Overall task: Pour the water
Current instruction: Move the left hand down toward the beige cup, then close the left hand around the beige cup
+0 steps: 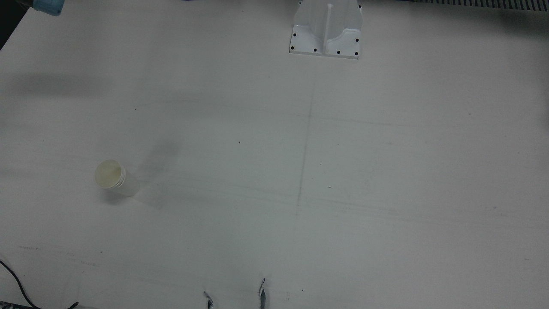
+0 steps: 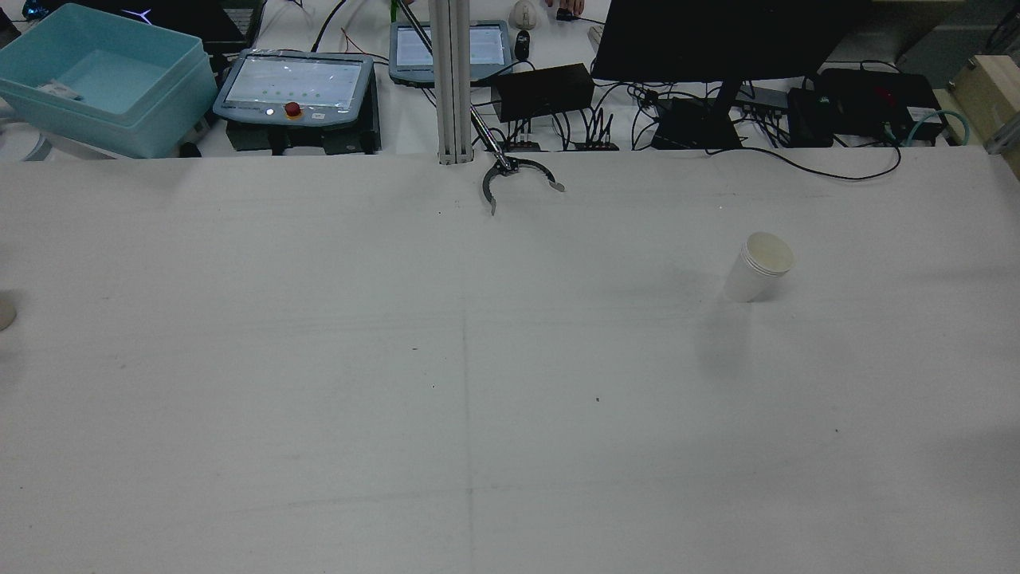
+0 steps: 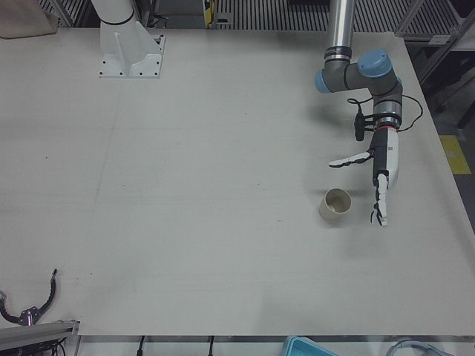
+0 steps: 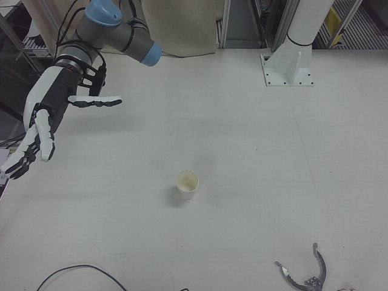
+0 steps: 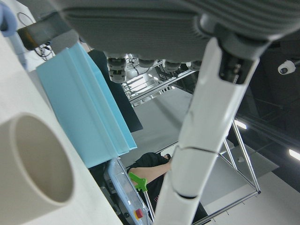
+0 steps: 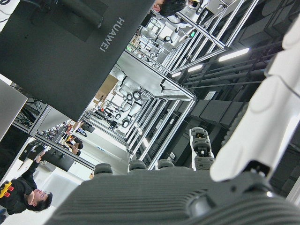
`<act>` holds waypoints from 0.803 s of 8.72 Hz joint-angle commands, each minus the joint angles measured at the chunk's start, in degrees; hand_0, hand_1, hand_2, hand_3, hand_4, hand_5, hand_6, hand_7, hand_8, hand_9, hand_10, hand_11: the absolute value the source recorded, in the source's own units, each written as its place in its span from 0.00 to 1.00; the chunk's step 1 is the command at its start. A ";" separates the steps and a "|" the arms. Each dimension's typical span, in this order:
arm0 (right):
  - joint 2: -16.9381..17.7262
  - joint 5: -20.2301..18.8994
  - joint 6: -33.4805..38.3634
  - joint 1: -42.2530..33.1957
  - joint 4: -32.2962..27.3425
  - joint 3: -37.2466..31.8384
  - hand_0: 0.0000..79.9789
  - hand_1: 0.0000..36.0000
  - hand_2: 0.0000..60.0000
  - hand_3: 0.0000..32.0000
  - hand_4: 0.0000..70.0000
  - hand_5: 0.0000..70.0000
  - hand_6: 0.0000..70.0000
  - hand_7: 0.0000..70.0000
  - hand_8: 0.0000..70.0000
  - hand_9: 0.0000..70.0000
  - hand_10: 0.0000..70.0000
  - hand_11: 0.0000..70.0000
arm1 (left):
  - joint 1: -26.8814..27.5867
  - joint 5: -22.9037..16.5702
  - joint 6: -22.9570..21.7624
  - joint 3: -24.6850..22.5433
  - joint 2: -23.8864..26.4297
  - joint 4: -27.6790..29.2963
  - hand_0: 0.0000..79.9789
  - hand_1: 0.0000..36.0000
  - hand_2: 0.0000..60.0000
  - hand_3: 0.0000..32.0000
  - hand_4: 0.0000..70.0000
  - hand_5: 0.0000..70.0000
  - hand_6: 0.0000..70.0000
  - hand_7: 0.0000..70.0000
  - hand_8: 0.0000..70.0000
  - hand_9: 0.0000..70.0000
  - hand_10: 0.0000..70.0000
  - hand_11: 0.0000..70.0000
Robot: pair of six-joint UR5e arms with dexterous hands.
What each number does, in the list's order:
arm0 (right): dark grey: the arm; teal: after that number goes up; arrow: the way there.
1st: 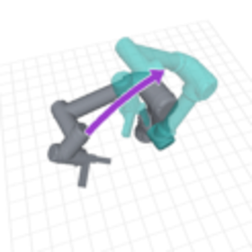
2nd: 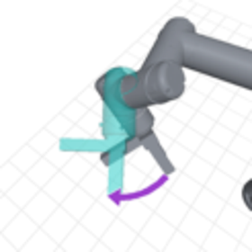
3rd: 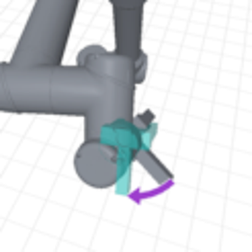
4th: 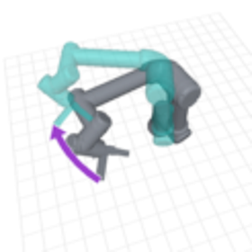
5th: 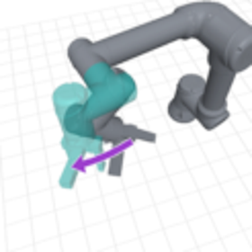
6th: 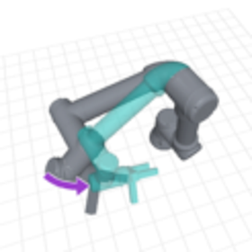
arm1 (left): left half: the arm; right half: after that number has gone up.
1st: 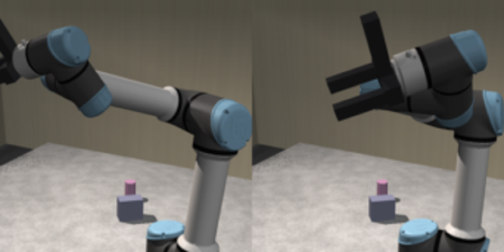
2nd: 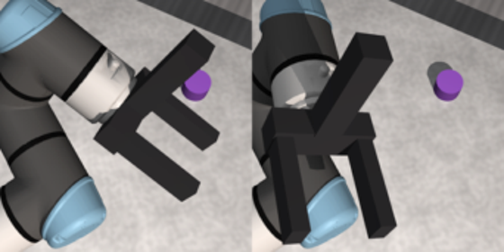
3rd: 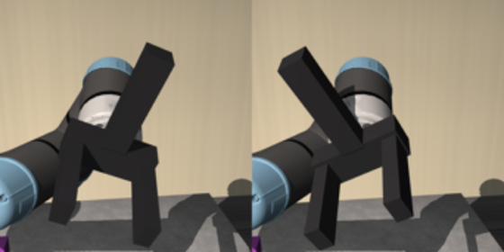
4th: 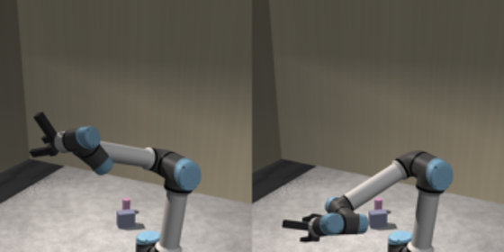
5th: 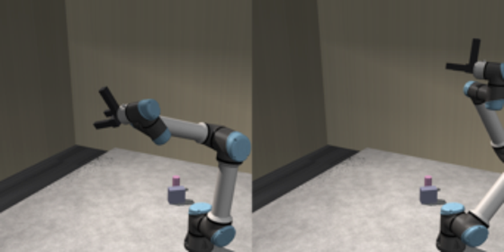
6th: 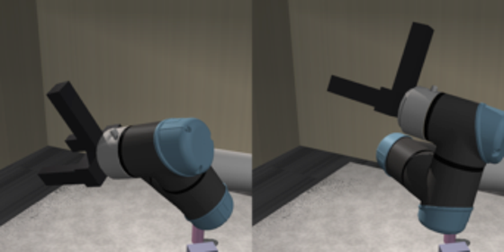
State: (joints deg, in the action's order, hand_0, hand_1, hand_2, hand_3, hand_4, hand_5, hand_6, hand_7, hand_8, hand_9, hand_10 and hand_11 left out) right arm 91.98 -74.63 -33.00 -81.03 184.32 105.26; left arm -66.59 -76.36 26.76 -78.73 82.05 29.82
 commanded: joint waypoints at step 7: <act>0.31 -0.52 -1.80 1.23 7.81 7.41 0.60 0.15 0.00 0.39 0.09 0.04 0.00 0.00 0.01 0.02 0.00 0.00 | 0.14 0.07 5.56 17.47 6.72 11.83 0.66 0.39 0.00 0.18 0.06 0.00 0.00 0.05 0.00 0.00 0.05 0.10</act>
State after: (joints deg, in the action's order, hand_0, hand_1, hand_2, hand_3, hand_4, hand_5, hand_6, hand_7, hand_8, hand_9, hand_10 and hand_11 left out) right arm 92.22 -75.16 -34.67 -80.15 191.30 112.21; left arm -66.51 -76.38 29.67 -64.33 87.17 39.47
